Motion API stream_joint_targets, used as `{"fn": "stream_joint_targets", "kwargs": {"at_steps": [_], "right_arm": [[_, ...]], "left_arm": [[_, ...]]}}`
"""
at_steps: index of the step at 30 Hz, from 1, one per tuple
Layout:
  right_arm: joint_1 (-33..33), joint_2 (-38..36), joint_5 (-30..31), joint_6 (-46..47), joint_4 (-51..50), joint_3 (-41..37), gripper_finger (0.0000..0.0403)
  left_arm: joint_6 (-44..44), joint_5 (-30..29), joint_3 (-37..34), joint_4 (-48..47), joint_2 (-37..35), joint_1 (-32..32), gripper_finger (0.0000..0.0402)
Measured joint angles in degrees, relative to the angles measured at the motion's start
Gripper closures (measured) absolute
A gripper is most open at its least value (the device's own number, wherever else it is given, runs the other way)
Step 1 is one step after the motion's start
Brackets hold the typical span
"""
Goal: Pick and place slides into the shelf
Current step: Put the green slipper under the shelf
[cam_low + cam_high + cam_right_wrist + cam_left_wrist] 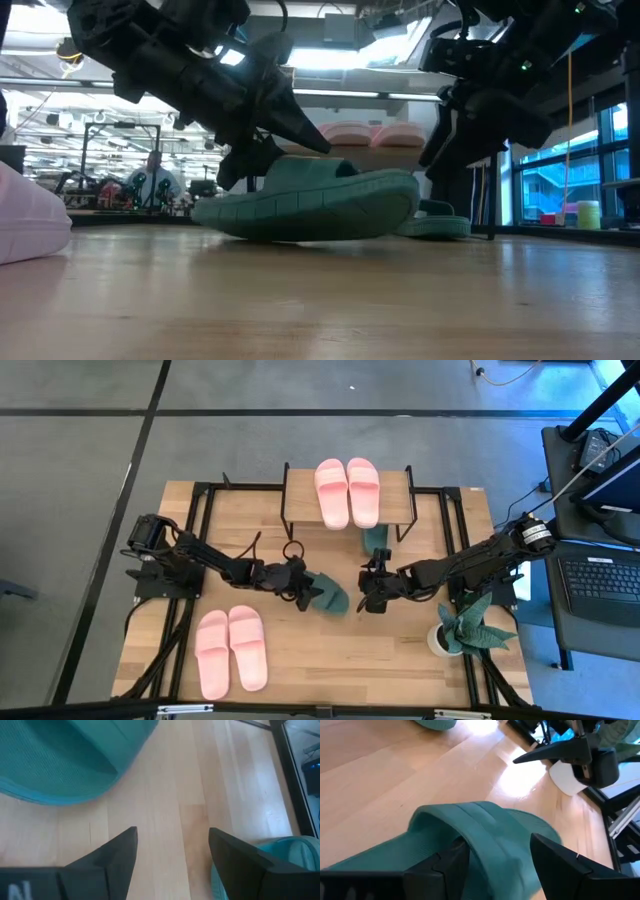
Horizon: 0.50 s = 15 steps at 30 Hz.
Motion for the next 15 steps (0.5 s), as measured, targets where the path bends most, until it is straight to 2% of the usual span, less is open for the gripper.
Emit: {"fn": "stream_joint_targets", "kwargs": {"at_steps": [10, 15], "right_arm": [[0.0, 0.0, 0.0, 0.02, 0.01, -0.02, 0.0157], [0.05, 0.0, -0.11, -0.08, 3.82, -0.11, 0.0157]], "left_arm": [[-0.05, -0.06, -0.04, -2.53, -0.78, 0.0, 0.0167], [3.52, 5.27, -0.04, -2.5, -4.92, 0.0, 0.0166]]}}
